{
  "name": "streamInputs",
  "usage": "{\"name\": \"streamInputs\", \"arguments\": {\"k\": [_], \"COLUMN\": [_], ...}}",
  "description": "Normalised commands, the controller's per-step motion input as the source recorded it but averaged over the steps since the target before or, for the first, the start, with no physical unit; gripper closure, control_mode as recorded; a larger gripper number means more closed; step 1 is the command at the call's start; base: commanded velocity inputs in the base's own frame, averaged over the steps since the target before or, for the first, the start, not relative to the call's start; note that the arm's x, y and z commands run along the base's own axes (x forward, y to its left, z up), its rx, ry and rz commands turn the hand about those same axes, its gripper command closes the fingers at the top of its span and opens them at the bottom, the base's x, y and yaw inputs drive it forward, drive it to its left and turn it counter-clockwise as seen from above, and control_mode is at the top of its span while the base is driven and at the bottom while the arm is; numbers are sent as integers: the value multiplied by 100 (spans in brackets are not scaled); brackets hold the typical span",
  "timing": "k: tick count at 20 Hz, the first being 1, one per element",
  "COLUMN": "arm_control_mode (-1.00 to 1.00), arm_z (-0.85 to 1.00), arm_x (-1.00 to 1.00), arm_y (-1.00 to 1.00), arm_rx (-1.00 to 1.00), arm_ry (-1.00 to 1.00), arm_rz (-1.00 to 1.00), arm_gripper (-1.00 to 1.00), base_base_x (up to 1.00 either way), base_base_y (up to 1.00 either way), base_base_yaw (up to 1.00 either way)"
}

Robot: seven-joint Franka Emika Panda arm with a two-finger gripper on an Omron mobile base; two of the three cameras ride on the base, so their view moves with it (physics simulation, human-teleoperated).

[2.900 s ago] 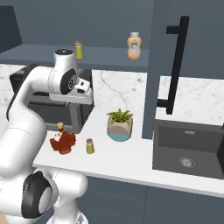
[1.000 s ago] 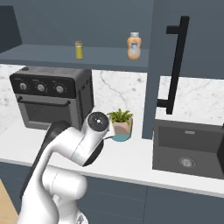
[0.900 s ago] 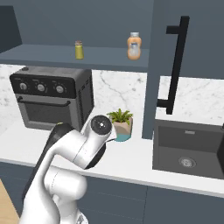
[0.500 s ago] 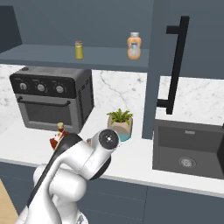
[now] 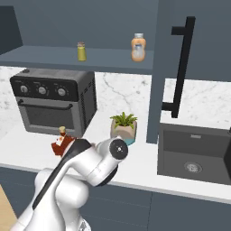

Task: Put the shaker and condiment bottle from the counter next to their counterparts in the cabinet.

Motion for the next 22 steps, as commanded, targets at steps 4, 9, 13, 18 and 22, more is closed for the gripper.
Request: {"name": "streamInputs", "arguments": {"k": [4,9,13,18,22], "arm_control_mode": [-100,-100,-100,-100,-100], "arm_z": [-2,-2,-19,-43,-45], "arm_x": [8,0,0,1,22], "arm_y": [0,0,0,0,5], "arm_rx": [0,0,0,0,2], "arm_ry": [22,3,-12,-23,-21], "arm_rz": [6,1,0,0,0], "arm_gripper": [-100,-100,-100,-100,-100], "base_base_x": [0,0,0,0,0], "base_base_y": [0,0,0,0,0], "base_base_yaw": [0,0,0,0,0]}}
